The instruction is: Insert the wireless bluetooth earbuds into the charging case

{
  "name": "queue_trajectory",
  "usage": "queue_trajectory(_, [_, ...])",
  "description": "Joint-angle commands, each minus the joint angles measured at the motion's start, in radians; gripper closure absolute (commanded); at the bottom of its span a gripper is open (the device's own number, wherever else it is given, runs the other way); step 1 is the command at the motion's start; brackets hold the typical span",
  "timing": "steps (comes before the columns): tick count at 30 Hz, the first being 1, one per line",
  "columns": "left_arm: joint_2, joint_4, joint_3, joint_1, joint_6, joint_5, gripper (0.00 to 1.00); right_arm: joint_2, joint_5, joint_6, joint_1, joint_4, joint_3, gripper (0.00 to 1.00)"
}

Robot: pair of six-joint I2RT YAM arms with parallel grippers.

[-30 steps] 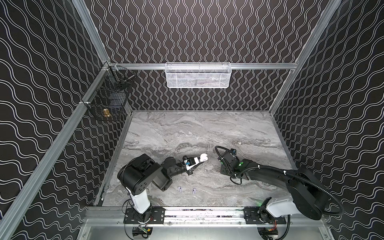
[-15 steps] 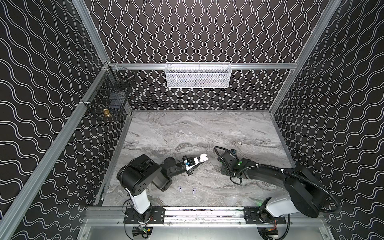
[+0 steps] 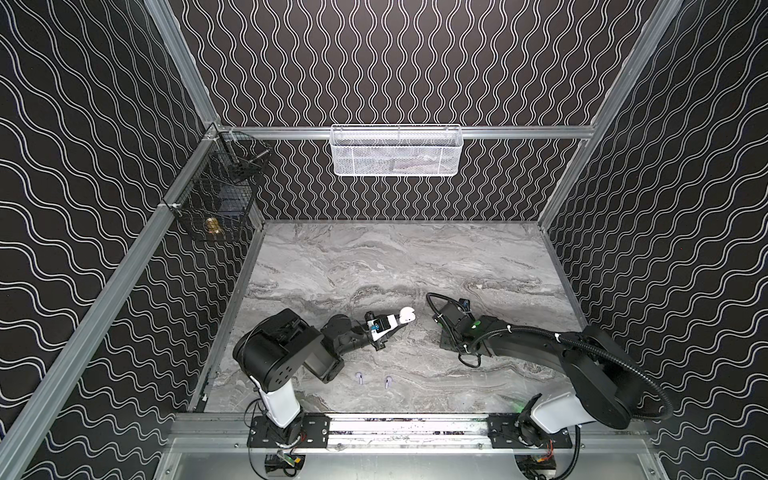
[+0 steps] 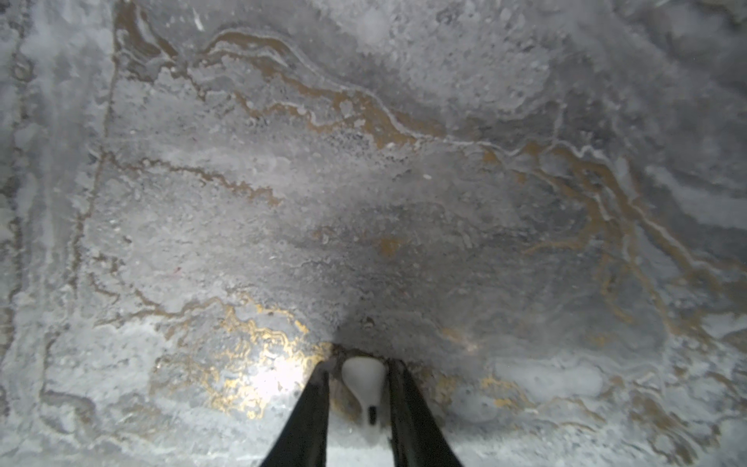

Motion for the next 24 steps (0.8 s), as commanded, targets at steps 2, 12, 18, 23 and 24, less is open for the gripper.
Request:
queue_trajectory(2, [0.0, 0.032, 0.002, 0.0, 0.01, -0.013, 0.82, 0.013, -0.015, -0.017, 0.001, 0.012, 0.013, 0.72])
queue_trajectory(12, [-0.001, 0.032, 0.001, -0.001, 0.008, -0.017, 0.82, 0.016, -0.019, -0.039, 0.001, 0.0, 0.015, 0.72])
queue_trajectory(18, [0.0, 0.032, 0.003, -0.001, 0.006, -0.02, 0.82, 0.013, -0.025, -0.047, 0.001, 0.007, 0.006, 0.74])
queue_trajectory(23, [0.001, 0.032, 0.003, -0.001, 0.005, -0.021, 0.81, 0.027, -0.025, -0.056, 0.001, 0.004, 0.016, 0.75])
queue_trajectory(24, [0.0, 0.032, 0.003, -0.001, 0.006, -0.022, 0.82, 0.026, -0.025, -0.057, 0.001, 0.004, 0.016, 0.76])
